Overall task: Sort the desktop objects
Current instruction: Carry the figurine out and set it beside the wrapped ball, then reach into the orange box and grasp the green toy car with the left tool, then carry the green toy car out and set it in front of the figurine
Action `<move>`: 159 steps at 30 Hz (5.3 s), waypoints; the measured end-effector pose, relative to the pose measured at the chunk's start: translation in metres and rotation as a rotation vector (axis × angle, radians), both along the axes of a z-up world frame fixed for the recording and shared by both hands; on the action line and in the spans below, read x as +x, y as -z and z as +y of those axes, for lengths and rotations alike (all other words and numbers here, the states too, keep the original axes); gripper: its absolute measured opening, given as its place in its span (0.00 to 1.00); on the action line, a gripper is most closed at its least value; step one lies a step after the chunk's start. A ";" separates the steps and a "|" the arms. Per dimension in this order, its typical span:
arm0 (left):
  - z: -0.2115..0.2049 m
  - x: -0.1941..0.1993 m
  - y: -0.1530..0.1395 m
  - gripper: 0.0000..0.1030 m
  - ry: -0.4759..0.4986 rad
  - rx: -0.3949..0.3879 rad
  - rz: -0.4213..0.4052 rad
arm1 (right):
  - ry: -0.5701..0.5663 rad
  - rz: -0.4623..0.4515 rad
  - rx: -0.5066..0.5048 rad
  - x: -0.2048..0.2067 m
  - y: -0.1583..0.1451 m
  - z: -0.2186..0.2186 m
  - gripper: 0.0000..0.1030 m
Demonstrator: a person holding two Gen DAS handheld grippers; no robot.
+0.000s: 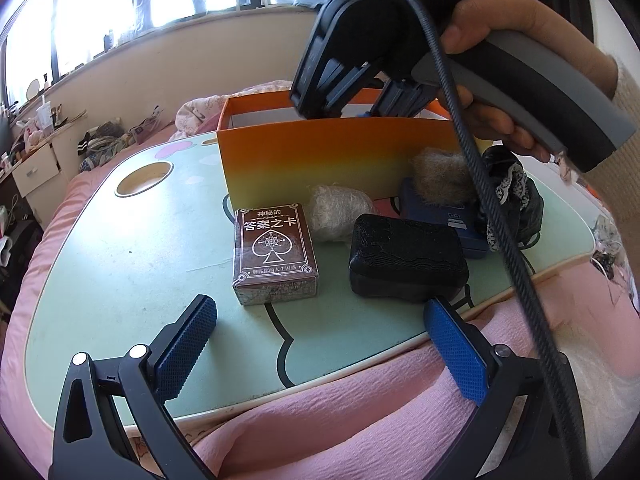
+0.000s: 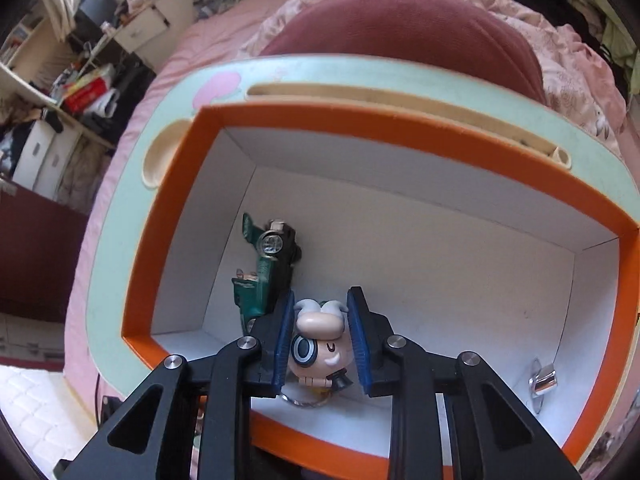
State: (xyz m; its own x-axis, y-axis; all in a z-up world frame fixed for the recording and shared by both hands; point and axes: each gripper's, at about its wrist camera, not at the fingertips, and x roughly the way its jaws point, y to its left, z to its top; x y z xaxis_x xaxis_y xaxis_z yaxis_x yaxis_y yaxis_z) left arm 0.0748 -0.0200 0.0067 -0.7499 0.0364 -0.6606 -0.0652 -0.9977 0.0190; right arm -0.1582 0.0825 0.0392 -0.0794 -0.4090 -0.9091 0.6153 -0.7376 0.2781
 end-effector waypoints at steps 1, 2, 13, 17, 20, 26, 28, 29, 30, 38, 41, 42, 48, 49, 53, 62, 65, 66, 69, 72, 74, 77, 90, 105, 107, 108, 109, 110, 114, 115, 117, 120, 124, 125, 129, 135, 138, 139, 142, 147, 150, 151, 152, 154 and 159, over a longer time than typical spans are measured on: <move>0.000 -0.001 0.000 1.00 0.000 0.000 0.000 | 0.006 -0.008 -0.036 -0.003 -0.006 0.007 0.25; 0.000 0.000 0.000 1.00 0.000 0.000 0.000 | 0.015 -0.011 -0.072 -0.003 -0.013 0.014 0.25; 0.000 0.001 0.000 1.00 -0.001 -0.001 0.000 | 0.059 0.167 -0.367 0.042 -0.098 0.110 0.25; 0.001 0.001 0.000 1.00 0.000 0.000 0.000 | 0.025 0.143 -0.426 0.058 -0.097 0.121 0.25; 0.001 0.001 0.000 1.00 -0.001 -0.001 0.000 | -0.011 0.136 -0.422 0.074 -0.088 0.115 0.25; 0.001 0.001 0.001 1.00 0.000 0.000 0.000 | -0.013 0.177 -0.341 0.079 -0.052 0.089 0.26; 0.001 0.000 0.001 1.00 -0.001 0.000 0.000 | 0.000 0.238 -0.390 0.085 -0.053 0.096 0.27; 0.001 0.000 0.000 1.00 -0.001 0.000 0.000 | 0.011 0.278 -0.412 0.091 -0.056 0.103 0.37; 0.002 0.000 0.000 1.00 -0.002 0.000 0.000 | 0.020 0.324 -0.429 0.101 -0.060 0.112 0.54; 0.004 -0.002 0.001 1.00 -0.007 -0.004 -0.002 | -0.026 0.440 -0.189 0.170 -0.023 0.161 0.67; 0.006 -0.001 0.000 1.00 -0.011 -0.007 -0.003 | -0.022 0.425 -0.049 0.172 0.016 0.161 0.67; 0.007 -0.001 0.000 1.00 -0.012 -0.007 -0.003 | -0.020 0.409 -0.029 0.168 0.027 0.159 0.66; 0.006 0.001 0.001 1.00 -0.011 -0.008 -0.002 | 0.051 0.566 -0.028 0.158 0.056 0.153 0.99; 0.006 0.000 0.001 1.00 -0.010 -0.009 -0.002 | 0.054 0.579 -0.037 0.157 0.059 0.154 1.00; 0.005 0.002 0.000 1.00 -0.011 -0.008 -0.002 | 0.041 0.616 -0.083 0.158 0.065 0.160 1.00; 0.005 0.002 0.000 1.00 -0.012 -0.008 -0.001 | 0.035 0.629 -0.092 0.170 0.057 0.162 1.00; 0.005 0.003 0.000 1.00 -0.012 -0.008 0.000 | 0.036 0.629 -0.092 0.170 0.056 0.161 1.00; 0.004 0.004 -0.001 1.00 -0.013 -0.006 0.001 | 0.036 0.629 -0.092 0.170 0.056 0.161 1.00; 0.000 0.009 -0.004 0.98 -0.021 -0.002 -0.001 | 0.036 0.630 -0.092 0.170 0.055 0.161 1.00; -0.007 0.015 -0.011 0.69 -0.021 0.009 -0.019 | 0.036 0.631 -0.092 0.170 0.053 0.161 1.00; -0.014 0.018 -0.026 0.52 -0.015 0.028 -0.023 | 0.037 0.630 -0.092 0.170 0.053 0.161 1.00; -0.022 0.013 -0.062 0.35 0.005 0.075 0.018 | 0.037 0.630 -0.093 0.170 0.053 0.162 1.00; 0.000 -0.185 -0.073 0.35 -0.067 0.015 -0.484 | 0.037 0.631 -0.094 0.169 0.052 0.162 1.00; 0.031 -0.205 -0.031 0.30 -0.077 -0.314 -0.488 | 0.039 0.633 -0.094 0.168 0.051 0.163 1.00; 0.038 -0.199 -0.032 0.24 -0.036 -0.315 -0.452 | 0.039 0.634 -0.094 0.168 0.051 0.164 1.00; 0.039 -0.197 -0.031 0.24 -0.024 -0.308 -0.443 | 0.039 0.634 -0.094 0.168 0.051 0.164 1.00; 0.039 -0.198 -0.030 0.24 -0.014 -0.296 -0.441 | 0.039 0.634 -0.094 0.168 0.051 0.164 1.00; 0.037 -0.199 -0.029 0.24 -0.007 -0.290 -0.437 | 0.039 0.634 -0.094 0.168 0.051 0.164 1.00; 0.033 -0.204 -0.031 0.24 0.017 -0.231 -0.450 | 0.040 0.635 -0.095 0.169 0.051 0.163 1.00; 0.031 -0.205 -0.031 0.25 0.026 -0.205 -0.460 | 0.040 0.636 -0.095 0.169 0.051 0.164 1.00; 0.037 -0.208 -0.026 0.34 0.073 -0.182 -0.502 | 0.040 0.637 -0.093 0.169 0.050 0.161 1.00; 0.033 -0.215 -0.025 0.27 0.049 -0.099 -0.525 | 0.040 0.636 -0.095 0.169 0.050 0.162 1.00; 0.032 -0.215 -0.023 0.26 0.057 -0.056 -0.516 | 0.041 0.638 -0.094 0.169 0.050 0.162 1.00; 0.032 -0.214 -0.023 0.26 0.059 -0.062 -0.504 | 0.041 0.638 -0.094 0.169 0.050 0.162 1.00; 0.027 -0.205 -0.029 0.24 0.080 0.020 -0.451 | 0.041 0.637 -0.095 0.169 0.049 0.161 1.00; 0.009 -0.160 -0.080 0.23 0.109 0.172 -0.260 | 0.042 0.637 -0.095 0.168 0.050 0.162 1.00; 0.001 -0.128 -0.106 0.22 0.156 0.269 -0.186 | 0.041 0.637 -0.095 0.168 0.050 0.162 1.00; -0.001 -0.116 -0.110 0.22 0.173 0.286 -0.173 | 0.041 0.637 -0.095 0.168 0.050 0.162 1.00; -0.007 -0.083 -0.109 0.22 0.179 0.315 -0.122 | 0.042 0.637 -0.095 0.168 0.049 0.161 1.00; -0.021 -0.058 -0.095 0.22 0.161 0.408 -0.090 | 0.042 0.637 -0.096 0.168 0.050 0.162 1.00; -0.013 -0.039 -0.092 0.22 0.180 0.381 -0.048 | 0.043 0.637 -0.096 0.168 0.050 0.162 1.00; -0.010 -0.033 -0.087 0.22 0.189 0.367 -0.048 | 0.042 0.638 -0.096 0.168 0.050 0.162 1.00; -0.008 -0.030 -0.082 0.22 0.188 0.360 -0.047 | 0.043 0.637 -0.096 0.168 0.050 0.162 1.00; -0.001 -0.027 -0.067 0.22 0.196 0.328 -0.074 | 0.044 0.637 -0.097 0.169 0.050 0.163 1.00; 0.000 -0.033 -0.037 0.29 0.159 0.318 -0.103 | 0.041 0.638 -0.098 0.169 0.048 0.160 1.00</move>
